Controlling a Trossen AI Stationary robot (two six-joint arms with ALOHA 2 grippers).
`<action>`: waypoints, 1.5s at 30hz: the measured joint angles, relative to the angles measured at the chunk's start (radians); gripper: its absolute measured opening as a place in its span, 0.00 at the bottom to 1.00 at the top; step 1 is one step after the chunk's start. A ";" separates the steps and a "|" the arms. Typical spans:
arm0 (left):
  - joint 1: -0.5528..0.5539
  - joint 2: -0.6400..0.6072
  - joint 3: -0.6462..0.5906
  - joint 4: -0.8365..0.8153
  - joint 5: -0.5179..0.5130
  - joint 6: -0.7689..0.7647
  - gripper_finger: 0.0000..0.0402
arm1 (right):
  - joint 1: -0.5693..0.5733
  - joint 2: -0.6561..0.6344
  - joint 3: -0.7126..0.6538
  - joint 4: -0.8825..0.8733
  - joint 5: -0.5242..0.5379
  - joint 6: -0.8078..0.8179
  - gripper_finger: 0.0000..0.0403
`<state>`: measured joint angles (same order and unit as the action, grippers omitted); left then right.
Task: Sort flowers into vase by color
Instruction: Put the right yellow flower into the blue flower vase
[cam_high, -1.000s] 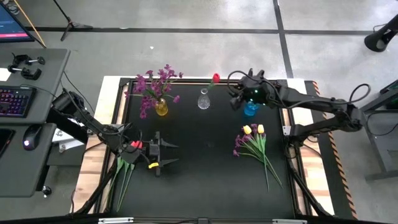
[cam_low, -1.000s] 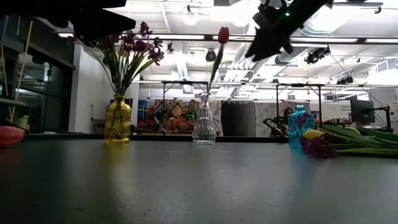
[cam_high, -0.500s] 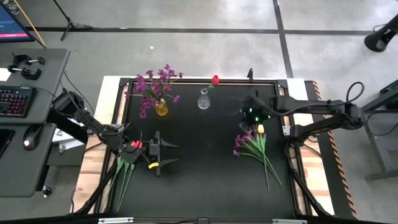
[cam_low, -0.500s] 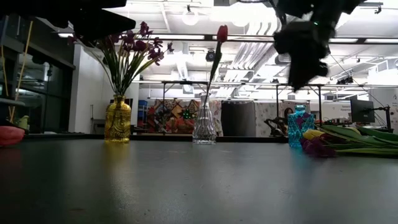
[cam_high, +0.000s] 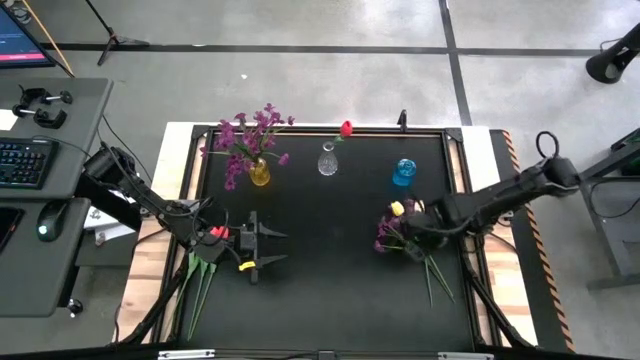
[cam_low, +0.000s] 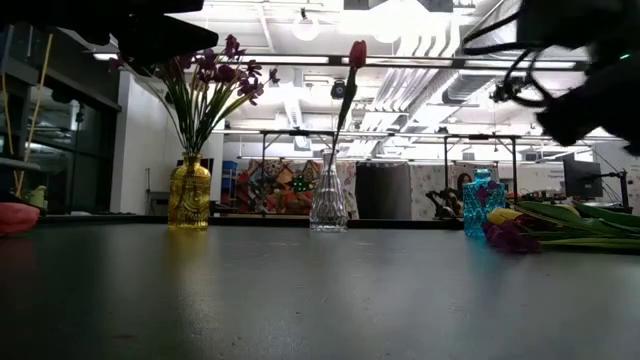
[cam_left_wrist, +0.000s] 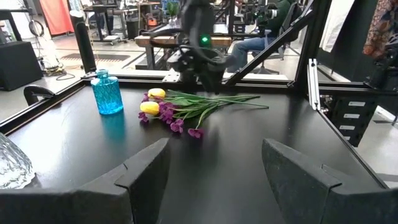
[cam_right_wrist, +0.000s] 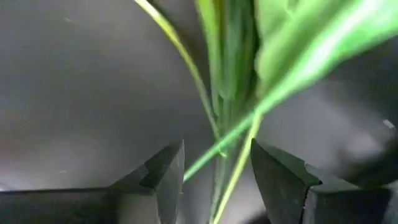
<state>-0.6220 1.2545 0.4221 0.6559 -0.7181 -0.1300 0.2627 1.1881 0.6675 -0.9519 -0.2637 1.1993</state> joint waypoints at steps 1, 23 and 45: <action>0.000 0.000 0.000 0.000 0.000 0.000 0.60 | 0.029 0.000 0.007 -0.017 0.025 0.038 0.43; 0.000 0.000 0.000 0.000 0.000 0.000 0.60 | 0.114 0.001 -0.121 0.036 0.341 0.374 0.30; 0.000 0.000 0.000 -0.001 0.000 0.001 0.60 | 0.146 0.002 0.285 -0.430 0.600 0.311 0.01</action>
<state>-0.6220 1.2545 0.4221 0.6552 -0.7177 -0.1291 0.4085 1.1896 0.9522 -1.3814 0.3368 1.5098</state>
